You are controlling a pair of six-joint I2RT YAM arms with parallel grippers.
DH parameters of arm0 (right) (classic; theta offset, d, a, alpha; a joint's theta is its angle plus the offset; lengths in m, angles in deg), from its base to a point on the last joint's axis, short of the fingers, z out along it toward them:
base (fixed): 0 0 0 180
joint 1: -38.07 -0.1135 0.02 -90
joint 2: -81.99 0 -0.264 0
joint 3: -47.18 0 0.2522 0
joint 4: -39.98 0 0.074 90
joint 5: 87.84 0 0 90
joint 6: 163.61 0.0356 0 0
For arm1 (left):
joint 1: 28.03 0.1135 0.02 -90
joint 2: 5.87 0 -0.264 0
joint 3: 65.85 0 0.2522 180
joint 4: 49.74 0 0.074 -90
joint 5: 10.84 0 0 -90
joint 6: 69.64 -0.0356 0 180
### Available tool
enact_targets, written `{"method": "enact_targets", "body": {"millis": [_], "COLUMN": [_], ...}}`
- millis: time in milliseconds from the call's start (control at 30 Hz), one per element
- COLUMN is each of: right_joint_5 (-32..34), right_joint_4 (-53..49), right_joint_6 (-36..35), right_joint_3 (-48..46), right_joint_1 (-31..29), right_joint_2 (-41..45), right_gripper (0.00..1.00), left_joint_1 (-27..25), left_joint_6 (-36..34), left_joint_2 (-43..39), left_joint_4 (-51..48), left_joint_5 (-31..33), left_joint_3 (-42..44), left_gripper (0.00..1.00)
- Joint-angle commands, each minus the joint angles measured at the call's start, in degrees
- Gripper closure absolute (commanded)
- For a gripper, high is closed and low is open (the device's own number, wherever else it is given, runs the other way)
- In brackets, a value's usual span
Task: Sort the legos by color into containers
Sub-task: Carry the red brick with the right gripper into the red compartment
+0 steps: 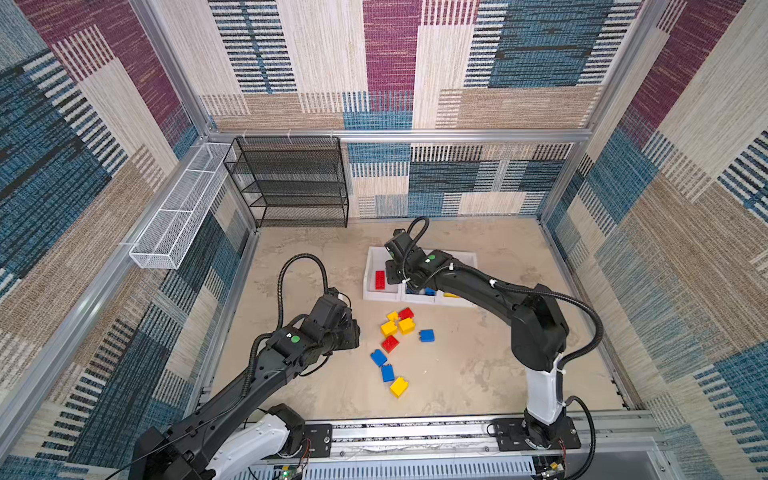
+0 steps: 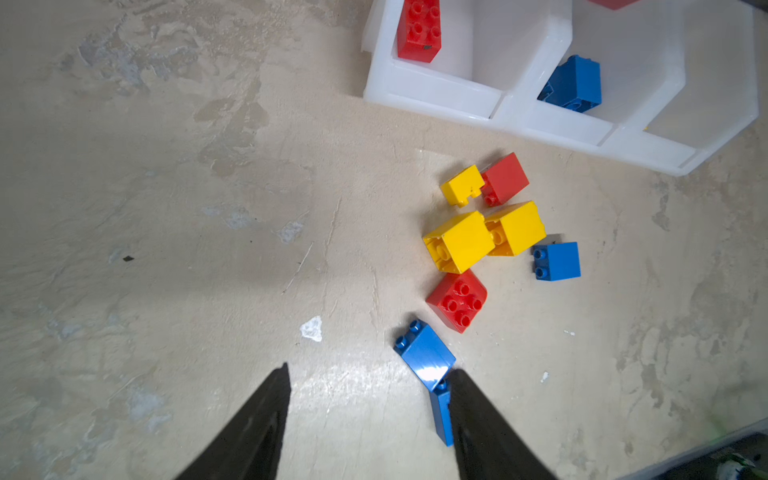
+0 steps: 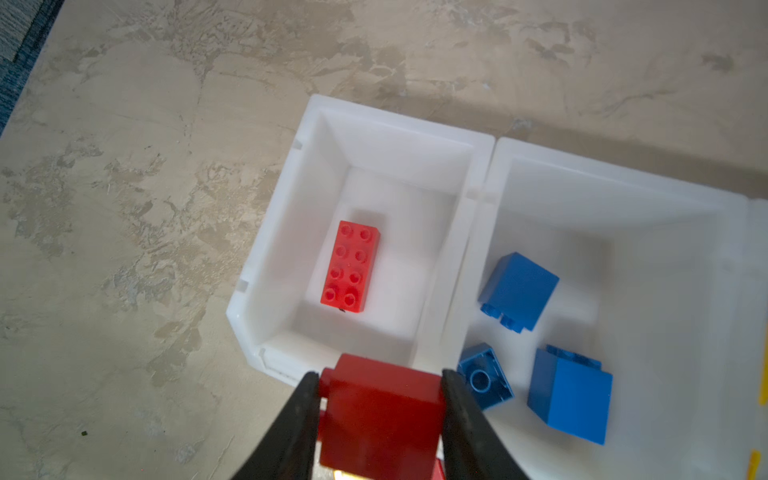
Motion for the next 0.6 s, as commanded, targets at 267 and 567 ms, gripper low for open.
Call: {"method": "enact_targets", "body": {"millis": [267,567], "right_joint_5": [-2.3,-2.2], "right_joint_4": [-2.7,-2.4], "right_joint_6": [-3.5,-3.2], "right_joint_3": [9.4,7.5], "right_joint_1": [0.0,0.0], "right_joint_2": [-8.5,-6.6], "right_gripper": [0.45,0.33], "left_joint_1": [0.0,0.0], "left_joint_6": [2.5,3.2], "left_joint_2": [-3.2,-2.6], "left_joint_4": [-2.4,-1.8], "left_joint_5": [-0.7,-1.1], "left_joint_3": [2.1,2.6], "left_gripper": [0.36,0.36]}}
